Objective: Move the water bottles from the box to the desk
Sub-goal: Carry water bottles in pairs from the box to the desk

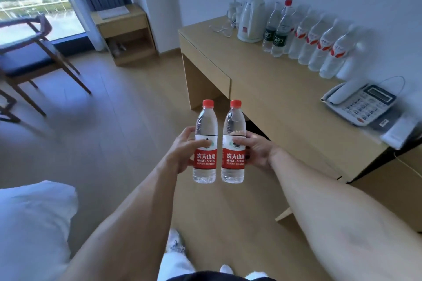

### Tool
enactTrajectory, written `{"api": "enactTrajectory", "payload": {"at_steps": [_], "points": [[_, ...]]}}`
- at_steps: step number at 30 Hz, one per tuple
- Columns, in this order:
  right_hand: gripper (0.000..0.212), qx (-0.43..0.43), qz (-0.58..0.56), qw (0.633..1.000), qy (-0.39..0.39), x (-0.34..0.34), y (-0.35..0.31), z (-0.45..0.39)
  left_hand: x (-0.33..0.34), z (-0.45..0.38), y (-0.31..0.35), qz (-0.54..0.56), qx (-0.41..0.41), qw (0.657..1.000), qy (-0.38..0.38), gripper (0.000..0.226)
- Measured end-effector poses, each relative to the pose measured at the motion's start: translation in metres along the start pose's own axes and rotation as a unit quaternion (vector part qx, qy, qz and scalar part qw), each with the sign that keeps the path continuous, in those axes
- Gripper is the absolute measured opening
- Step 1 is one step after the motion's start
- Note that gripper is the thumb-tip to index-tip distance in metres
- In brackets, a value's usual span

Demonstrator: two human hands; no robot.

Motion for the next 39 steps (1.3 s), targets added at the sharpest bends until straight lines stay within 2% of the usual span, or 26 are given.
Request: {"api": "enactTrajectory", "payload": {"at_steps": [6,10,15,20,24,27,30,34,39], "points": [[0.068,-0.013,-0.048,0.997,0.06,-0.028,-0.026,-0.075,-0.001,-0.096,0.07,-0.05,-0.002,0.997,-0.059,0.053],[0.069,-0.039,-0.074,0.988,0.132,-0.051,-0.051,-0.118,0.008,-0.159,0.124,-0.104,0.001,0.986,-0.129,0.053],[0.074,-0.069,-0.1,0.971,0.204,-0.075,-0.08,-0.143,0.034,-0.217,0.182,-0.147,-0.021,0.966,-0.209,0.054],[0.069,-0.087,-0.101,0.947,0.291,-0.104,-0.111,-0.144,0.079,-0.251,0.215,-0.173,-0.042,0.943,-0.282,0.047],[0.064,-0.112,-0.096,0.928,0.343,-0.137,-0.132,-0.144,0.119,-0.275,0.238,-0.194,-0.037,0.928,-0.316,0.048],[0.068,-0.129,-0.096,0.912,0.378,-0.162,-0.147,-0.147,0.146,-0.291,0.254,-0.209,-0.028,0.916,-0.341,0.054],[0.071,-0.148,-0.099,0.903,0.391,-0.189,-0.163,-0.156,0.169,-0.31,0.273,-0.227,-0.015,0.906,-0.356,0.055],[0.064,-0.18,-0.101,0.888,0.41,-0.226,-0.191,-0.172,0.2,-0.336,0.304,-0.249,0.008,0.896,-0.367,0.057],[0.07,-0.209,-0.063,0.877,0.427,-0.267,-0.229,-0.192,0.236,-0.369,0.343,-0.27,0.062,0.888,-0.368,0.072]]}}
Point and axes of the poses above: each hand's wrist, its own z-axis away from the middle knuckle, its own x-axis out of the palm, y = z × x, the point moved 8 cm from there along -z, towards the middle knuckle, and after that the axes turned 11 degrees about -x, right-handed, at the moved point
